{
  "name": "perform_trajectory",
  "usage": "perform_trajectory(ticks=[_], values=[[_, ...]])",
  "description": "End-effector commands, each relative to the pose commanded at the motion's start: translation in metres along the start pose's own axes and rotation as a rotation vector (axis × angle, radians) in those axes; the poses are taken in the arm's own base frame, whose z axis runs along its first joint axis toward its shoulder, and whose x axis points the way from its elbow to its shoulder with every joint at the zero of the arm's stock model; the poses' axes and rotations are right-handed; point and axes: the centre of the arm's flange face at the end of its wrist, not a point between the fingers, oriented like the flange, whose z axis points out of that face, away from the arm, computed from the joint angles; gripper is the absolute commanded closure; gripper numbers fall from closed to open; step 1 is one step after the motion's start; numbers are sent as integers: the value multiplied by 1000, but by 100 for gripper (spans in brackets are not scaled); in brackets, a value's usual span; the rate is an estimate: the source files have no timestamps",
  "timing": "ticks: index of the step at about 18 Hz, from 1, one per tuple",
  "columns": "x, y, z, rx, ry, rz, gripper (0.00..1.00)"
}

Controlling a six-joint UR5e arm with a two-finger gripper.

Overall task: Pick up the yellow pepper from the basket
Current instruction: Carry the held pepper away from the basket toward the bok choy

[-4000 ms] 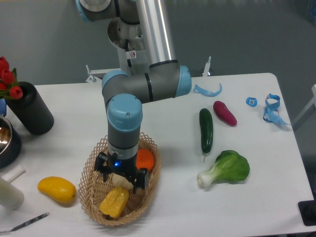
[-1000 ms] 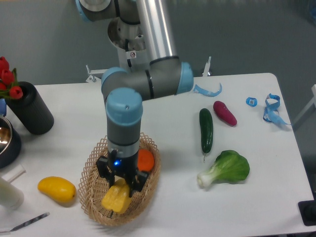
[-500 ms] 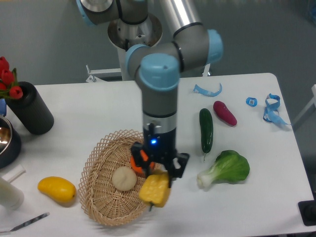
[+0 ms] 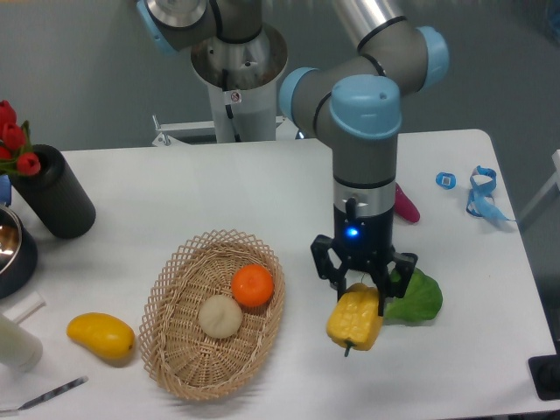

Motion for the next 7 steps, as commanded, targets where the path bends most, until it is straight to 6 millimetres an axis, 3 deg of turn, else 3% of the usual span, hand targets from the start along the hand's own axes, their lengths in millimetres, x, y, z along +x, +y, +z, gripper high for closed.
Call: perform_trajectory(ticks=[7], values=[[3,-5,3,2,4,2,62]])
